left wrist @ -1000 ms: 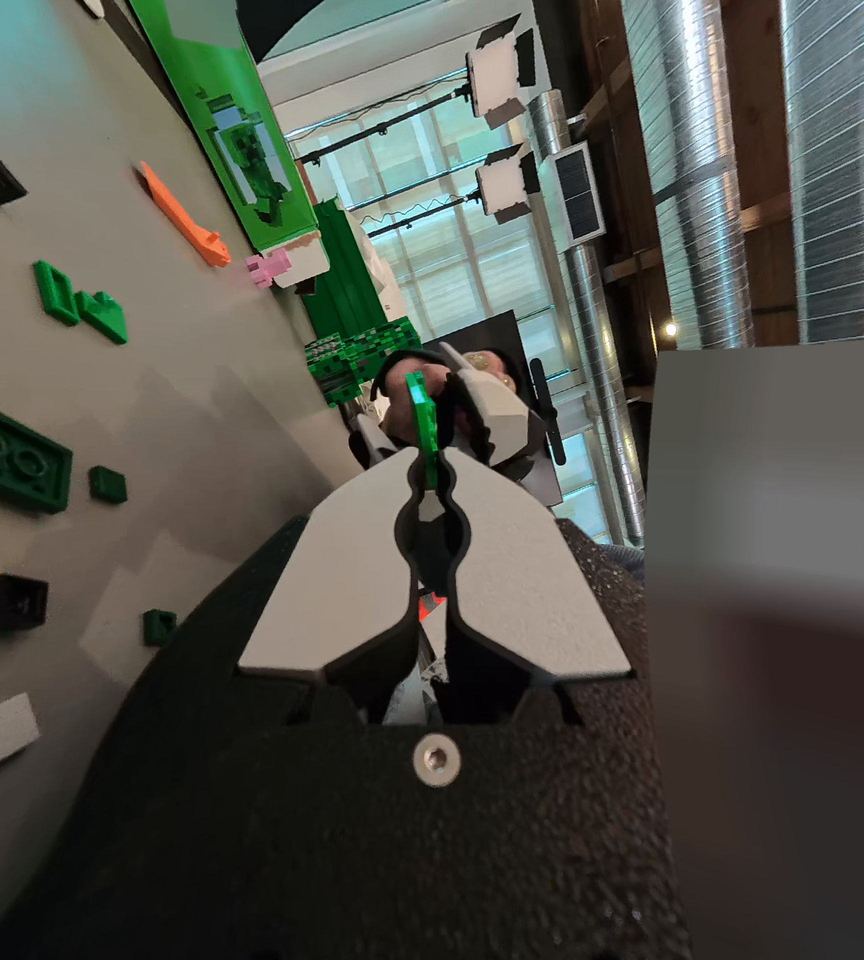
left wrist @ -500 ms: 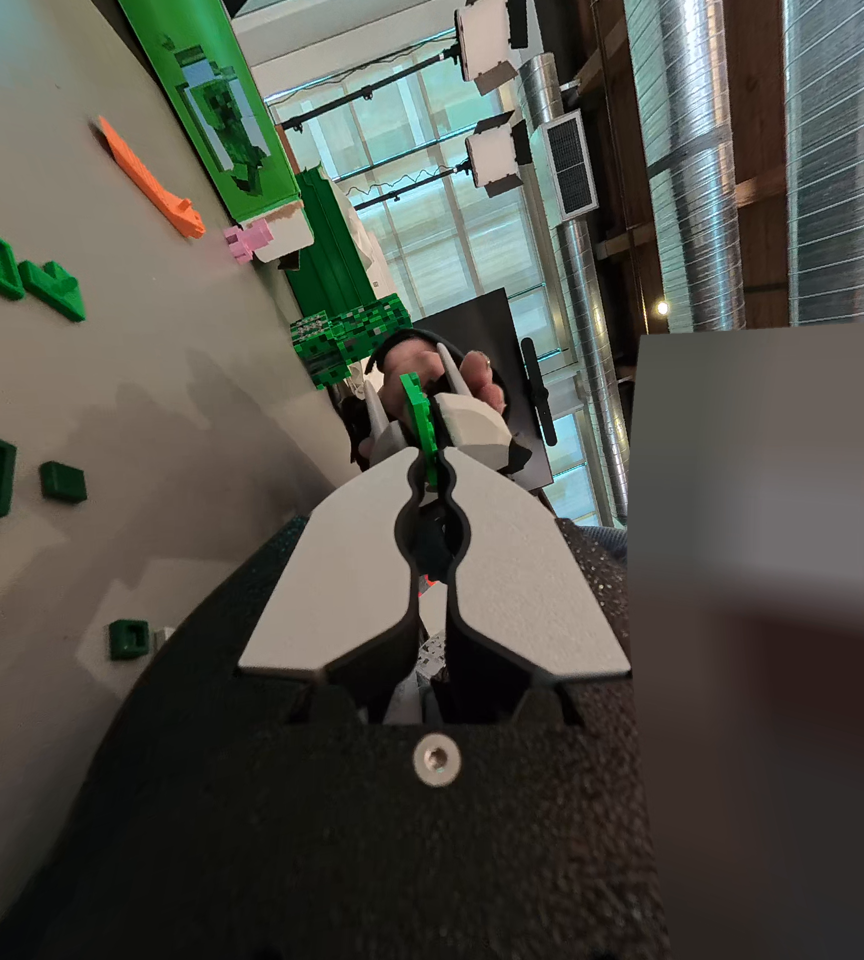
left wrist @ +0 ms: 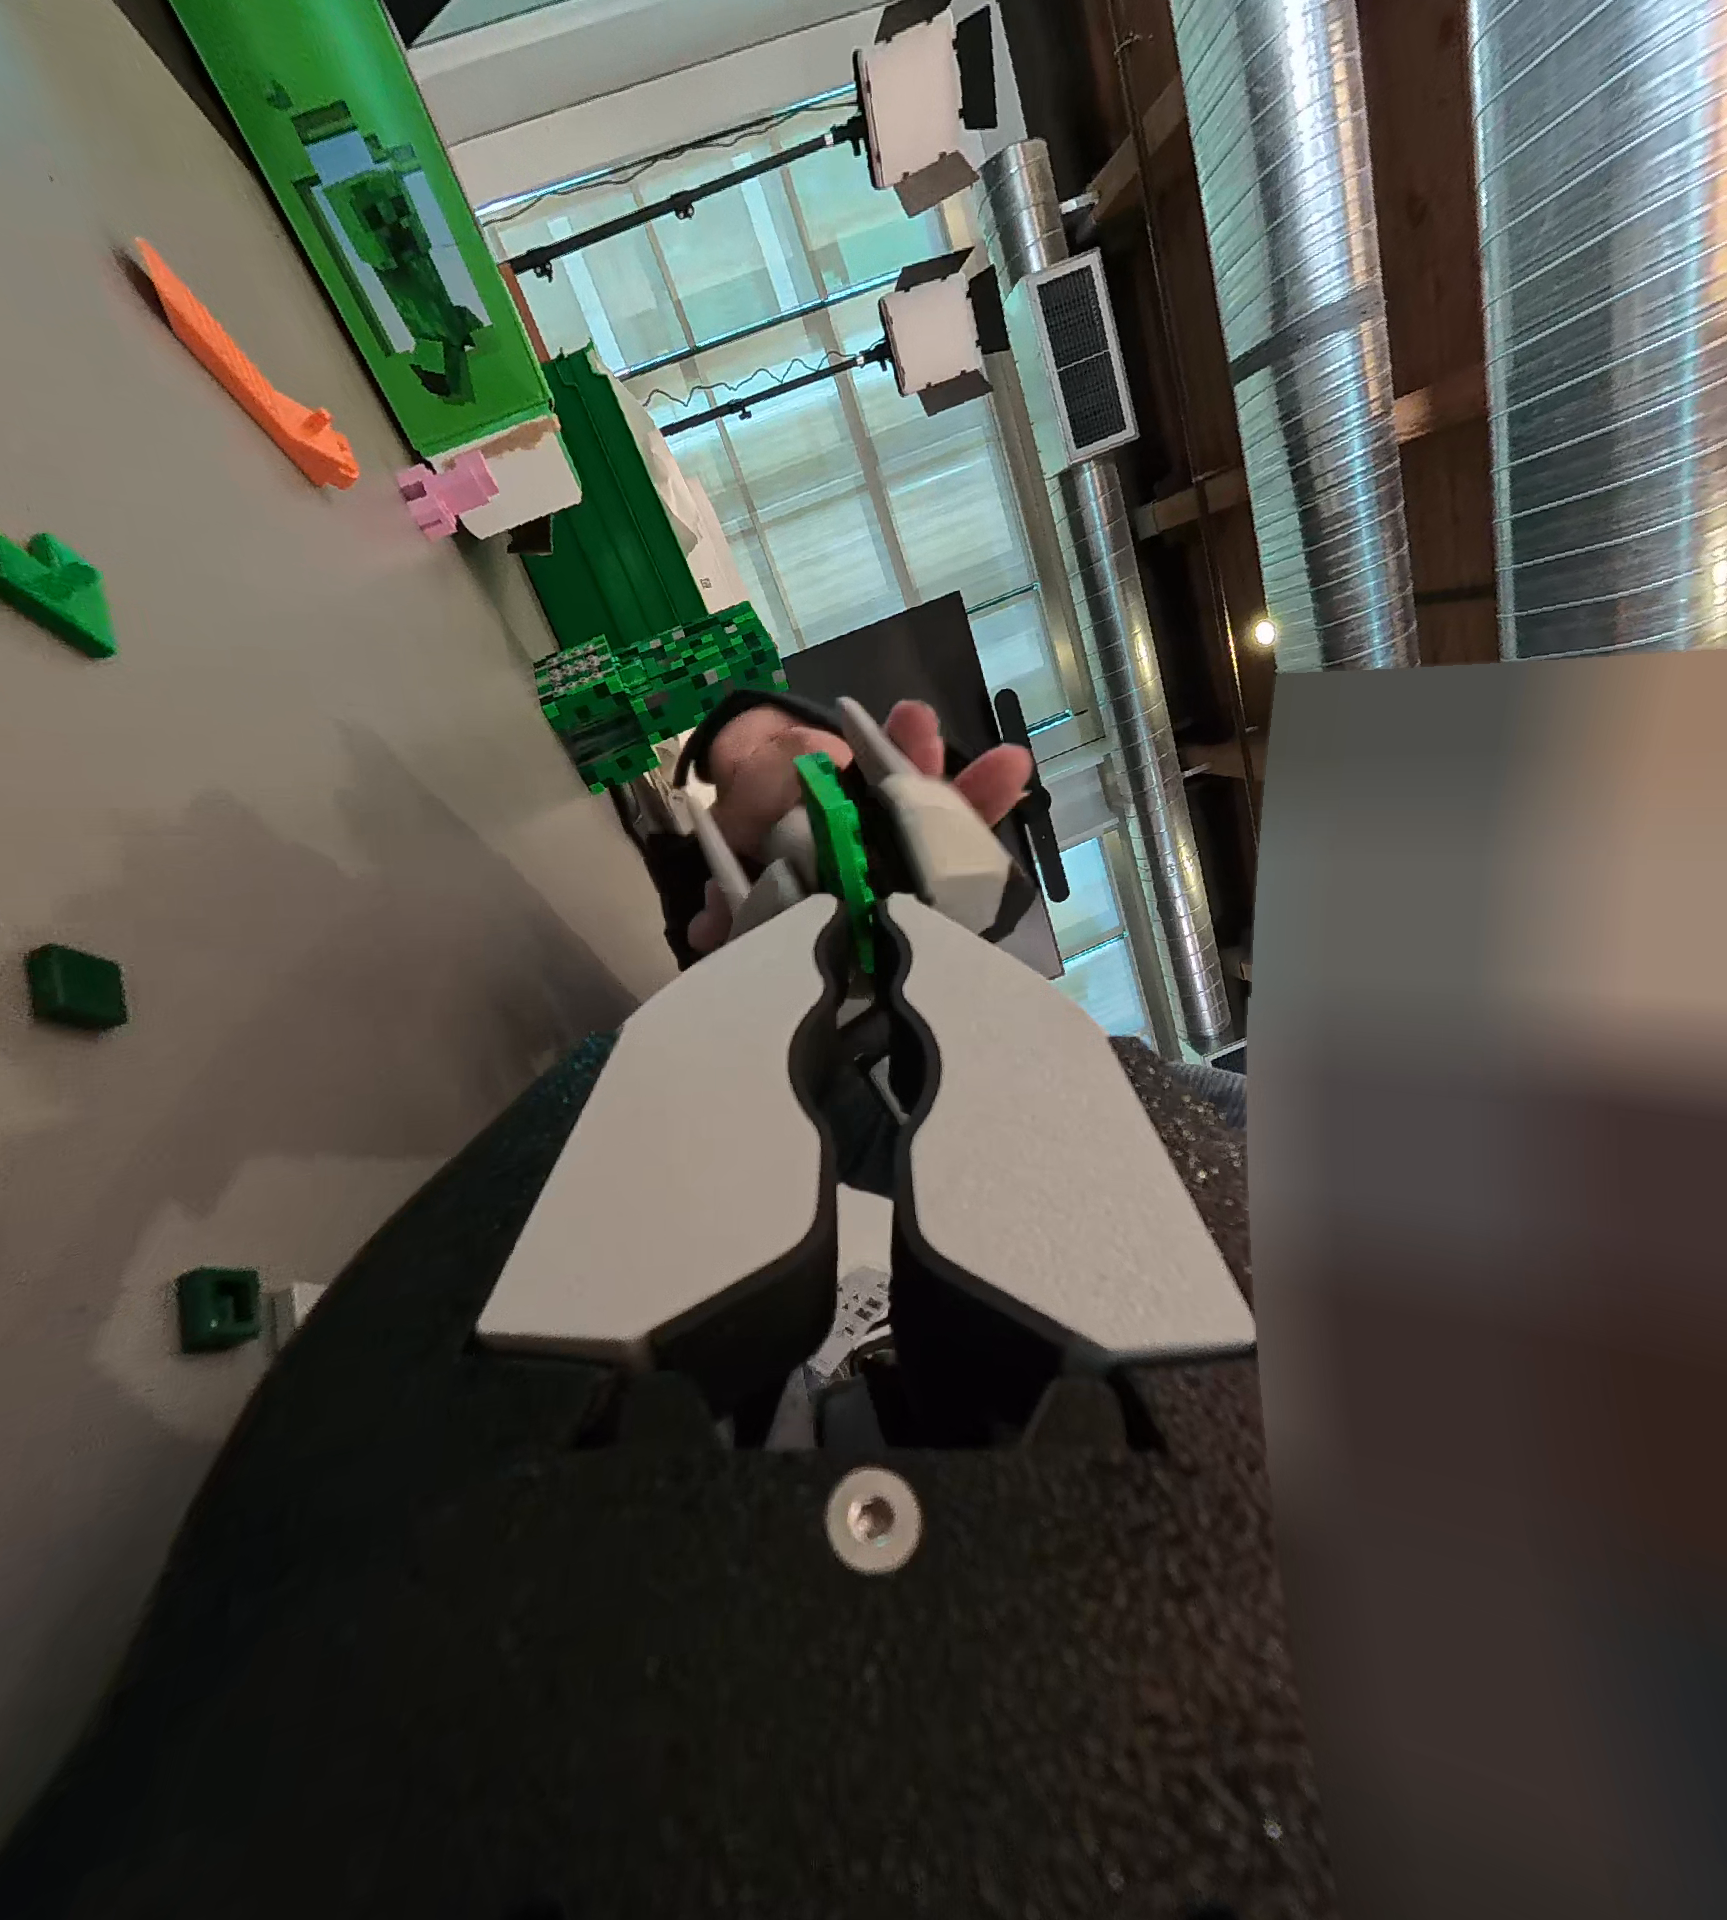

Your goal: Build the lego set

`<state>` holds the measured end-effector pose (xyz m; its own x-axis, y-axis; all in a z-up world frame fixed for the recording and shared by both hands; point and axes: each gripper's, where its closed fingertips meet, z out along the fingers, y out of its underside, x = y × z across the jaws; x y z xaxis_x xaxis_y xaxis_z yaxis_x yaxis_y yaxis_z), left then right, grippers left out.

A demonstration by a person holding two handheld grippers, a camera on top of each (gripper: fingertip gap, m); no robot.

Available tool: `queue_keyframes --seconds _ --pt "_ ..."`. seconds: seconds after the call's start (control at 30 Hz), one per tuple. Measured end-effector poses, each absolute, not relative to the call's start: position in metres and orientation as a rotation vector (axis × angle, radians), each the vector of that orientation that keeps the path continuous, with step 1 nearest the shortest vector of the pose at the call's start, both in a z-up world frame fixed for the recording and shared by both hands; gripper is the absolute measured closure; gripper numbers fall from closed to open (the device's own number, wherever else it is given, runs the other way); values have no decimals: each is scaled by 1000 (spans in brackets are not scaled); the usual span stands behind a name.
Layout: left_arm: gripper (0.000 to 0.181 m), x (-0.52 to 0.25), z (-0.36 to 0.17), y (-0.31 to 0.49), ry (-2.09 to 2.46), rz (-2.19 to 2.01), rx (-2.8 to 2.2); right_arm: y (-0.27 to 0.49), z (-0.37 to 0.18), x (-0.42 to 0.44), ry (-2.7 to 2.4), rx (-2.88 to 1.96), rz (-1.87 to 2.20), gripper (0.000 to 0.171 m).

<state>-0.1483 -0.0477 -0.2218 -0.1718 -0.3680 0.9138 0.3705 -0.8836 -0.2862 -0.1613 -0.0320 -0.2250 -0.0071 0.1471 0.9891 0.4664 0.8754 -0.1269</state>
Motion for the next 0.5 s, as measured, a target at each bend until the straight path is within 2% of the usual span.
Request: queue_keyframes --seconds 0.03,0.07,0.13,0.5 --pt "178 -149 -221 -47 0 -2086 -1629 -31 -223 -161 -1559 -527 -245 147" --pt "178 -150 -221 -47 1 -2079 -1625 -29 -221 -159 -1542 -563 -229 133" --pt "178 -155 -218 -45 -5 -2067 -1604 -21 -216 -154 -1485 -645 -194 125" --pt "178 -222 -206 -21 8 -1635 -1552 31 -208 -124 -952 -1221 428 135"
